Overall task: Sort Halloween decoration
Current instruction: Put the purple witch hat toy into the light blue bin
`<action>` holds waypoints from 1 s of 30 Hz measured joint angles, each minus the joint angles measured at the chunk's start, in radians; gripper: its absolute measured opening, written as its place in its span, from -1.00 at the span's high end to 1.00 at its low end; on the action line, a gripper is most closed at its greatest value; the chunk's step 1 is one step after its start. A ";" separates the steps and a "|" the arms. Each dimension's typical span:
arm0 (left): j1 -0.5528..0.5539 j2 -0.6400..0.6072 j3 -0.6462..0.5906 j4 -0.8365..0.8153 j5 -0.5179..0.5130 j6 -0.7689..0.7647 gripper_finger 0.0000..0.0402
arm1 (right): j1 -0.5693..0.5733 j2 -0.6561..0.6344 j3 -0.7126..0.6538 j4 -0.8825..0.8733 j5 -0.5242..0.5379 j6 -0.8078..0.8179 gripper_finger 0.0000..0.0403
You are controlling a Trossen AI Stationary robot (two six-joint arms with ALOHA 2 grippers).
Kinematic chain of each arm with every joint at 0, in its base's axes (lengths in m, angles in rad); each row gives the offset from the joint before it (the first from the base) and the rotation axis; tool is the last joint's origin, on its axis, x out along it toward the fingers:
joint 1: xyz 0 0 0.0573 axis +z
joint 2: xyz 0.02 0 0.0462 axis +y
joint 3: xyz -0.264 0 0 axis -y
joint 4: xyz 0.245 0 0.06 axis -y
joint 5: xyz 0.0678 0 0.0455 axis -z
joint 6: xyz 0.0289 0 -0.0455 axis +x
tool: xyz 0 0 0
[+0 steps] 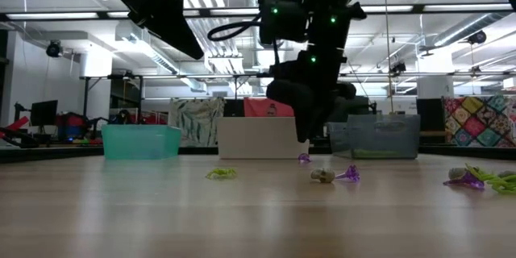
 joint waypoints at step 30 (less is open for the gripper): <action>0.000 0.000 -0.001 0.011 0.000 -0.001 0.55 | -0.034 0.149 0.001 0.068 -0.027 -0.033 0.69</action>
